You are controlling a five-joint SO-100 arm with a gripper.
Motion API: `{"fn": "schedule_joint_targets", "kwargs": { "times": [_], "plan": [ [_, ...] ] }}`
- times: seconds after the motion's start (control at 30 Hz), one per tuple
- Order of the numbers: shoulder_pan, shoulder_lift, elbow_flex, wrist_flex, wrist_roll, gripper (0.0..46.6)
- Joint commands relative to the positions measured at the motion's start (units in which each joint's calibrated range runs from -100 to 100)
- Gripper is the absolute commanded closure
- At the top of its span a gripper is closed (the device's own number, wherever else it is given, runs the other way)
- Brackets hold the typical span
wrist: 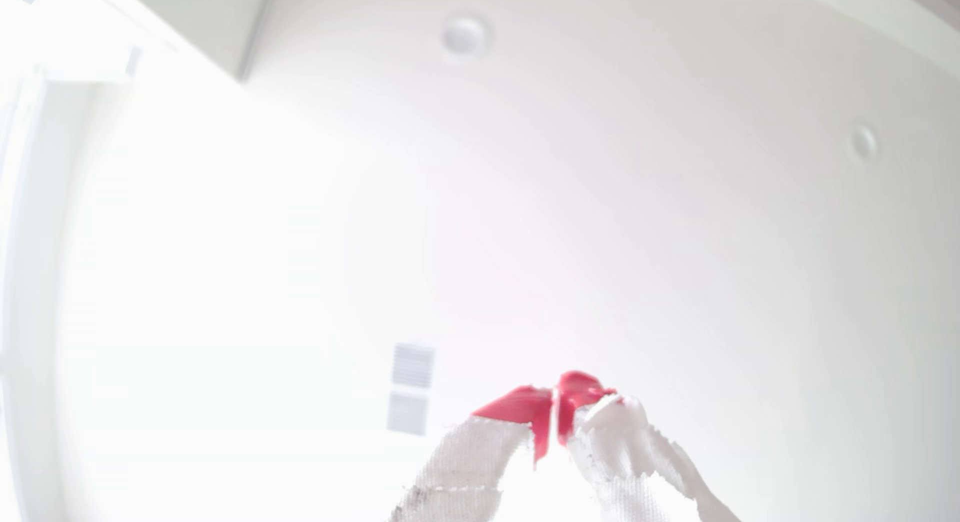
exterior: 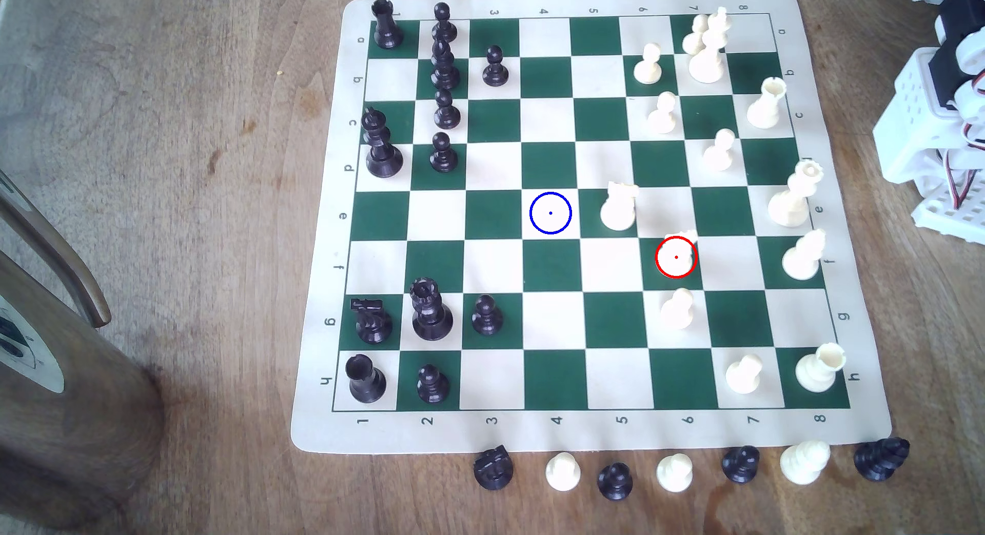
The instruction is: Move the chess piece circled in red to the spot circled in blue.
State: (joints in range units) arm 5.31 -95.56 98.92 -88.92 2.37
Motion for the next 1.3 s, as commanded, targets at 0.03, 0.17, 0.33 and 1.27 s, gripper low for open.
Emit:
{"fn": "schedule_joint_targets", "kwargs": {
  "times": [0.03,0.17,0.33,1.27],
  "plan": [
    [-0.1,-0.3,1.1,-10.7,-0.1,46.4],
    [-0.1,-0.3,1.1,-10.7,-0.1,46.4],
    [-0.1,-0.3,1.1,-10.7,-0.1,46.4],
    [-3.6,-0.2,1.0,57.6,1.1,46.4]
  ]
}}
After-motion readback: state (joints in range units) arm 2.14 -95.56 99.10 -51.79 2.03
